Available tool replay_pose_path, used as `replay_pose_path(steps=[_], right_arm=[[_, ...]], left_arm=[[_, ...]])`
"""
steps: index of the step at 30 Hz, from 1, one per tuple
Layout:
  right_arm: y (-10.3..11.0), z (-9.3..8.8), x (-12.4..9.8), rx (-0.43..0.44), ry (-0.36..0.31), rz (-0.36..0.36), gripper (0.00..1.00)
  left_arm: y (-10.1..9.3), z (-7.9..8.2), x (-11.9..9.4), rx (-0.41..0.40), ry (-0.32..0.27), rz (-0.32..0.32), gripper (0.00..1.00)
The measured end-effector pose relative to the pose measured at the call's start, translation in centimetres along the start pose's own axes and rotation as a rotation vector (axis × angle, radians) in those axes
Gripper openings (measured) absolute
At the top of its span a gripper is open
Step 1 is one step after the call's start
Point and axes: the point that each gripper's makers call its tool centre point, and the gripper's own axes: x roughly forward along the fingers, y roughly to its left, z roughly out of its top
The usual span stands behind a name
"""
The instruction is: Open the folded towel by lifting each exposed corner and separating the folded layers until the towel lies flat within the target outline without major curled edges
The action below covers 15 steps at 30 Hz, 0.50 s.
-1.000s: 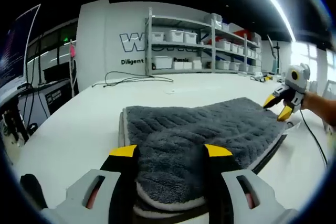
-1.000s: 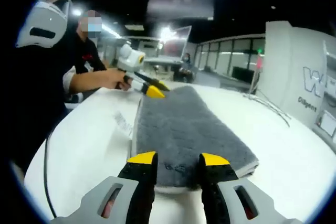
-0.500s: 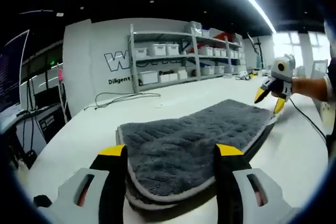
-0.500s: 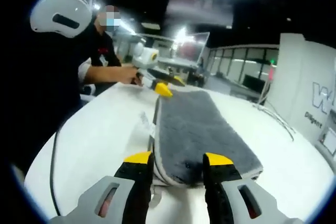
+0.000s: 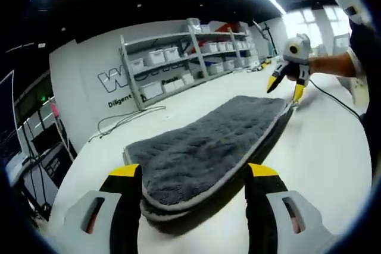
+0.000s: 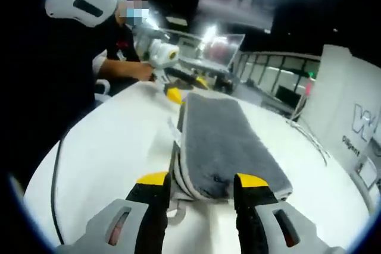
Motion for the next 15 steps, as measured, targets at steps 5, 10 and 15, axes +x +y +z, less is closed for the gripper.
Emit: replay_pose_path(steps=[5,10,15], right_arm=[[1.1,1.3,-0.4,0.019,-0.08,0.06,0.45],[1.1,1.6,-1.0,0.028,-0.107,0.073,0.48],[0.8,0.6,-0.8,0.007,-0.068,0.066,0.46]], left_arm=[[-0.7,-0.6,-0.1,0.016,0.032,-0.022,0.7],[-0.7,-0.4,-0.4,0.022,0.03,-0.026,0.7],[-0.5,-0.5,-0.5,0.03,0.031,-0.024,0.69]])
